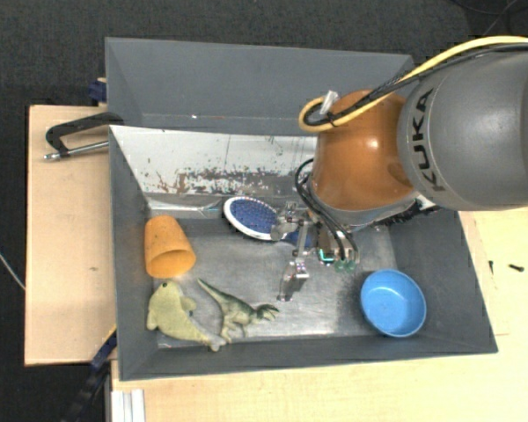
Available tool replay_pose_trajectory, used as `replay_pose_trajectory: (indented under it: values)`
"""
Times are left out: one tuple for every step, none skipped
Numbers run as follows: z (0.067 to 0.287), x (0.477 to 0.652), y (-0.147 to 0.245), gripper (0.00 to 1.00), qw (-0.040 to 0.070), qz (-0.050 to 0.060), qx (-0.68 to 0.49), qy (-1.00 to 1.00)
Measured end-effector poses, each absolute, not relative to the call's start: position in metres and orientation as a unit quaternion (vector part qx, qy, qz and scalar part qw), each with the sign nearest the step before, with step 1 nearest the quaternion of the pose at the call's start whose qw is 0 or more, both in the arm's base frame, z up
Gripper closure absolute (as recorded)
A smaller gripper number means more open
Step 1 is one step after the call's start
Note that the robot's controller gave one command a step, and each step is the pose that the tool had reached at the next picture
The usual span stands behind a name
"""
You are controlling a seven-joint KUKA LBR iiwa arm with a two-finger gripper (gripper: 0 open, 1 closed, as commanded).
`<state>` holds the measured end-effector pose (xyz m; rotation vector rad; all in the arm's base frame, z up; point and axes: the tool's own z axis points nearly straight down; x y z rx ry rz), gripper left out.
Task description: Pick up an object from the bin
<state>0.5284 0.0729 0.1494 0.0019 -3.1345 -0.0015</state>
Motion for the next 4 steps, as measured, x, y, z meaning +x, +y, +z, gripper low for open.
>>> replay_pose_trajectory:
  values:
    - [0.071, 0.497, 0.093, 0.00, -0.003, -0.001, 0.013, -1.000]
    - [0.072, 0.493, 0.129, 0.00, -0.004, -0.001, 0.050, -0.999]
    - [0.073, 0.494, 0.129, 1.00, -0.005, -0.001, 0.048, -0.999]
    - [0.172, 0.532, -0.009, 1.00, -0.005, 0.002, 0.178, -0.984]
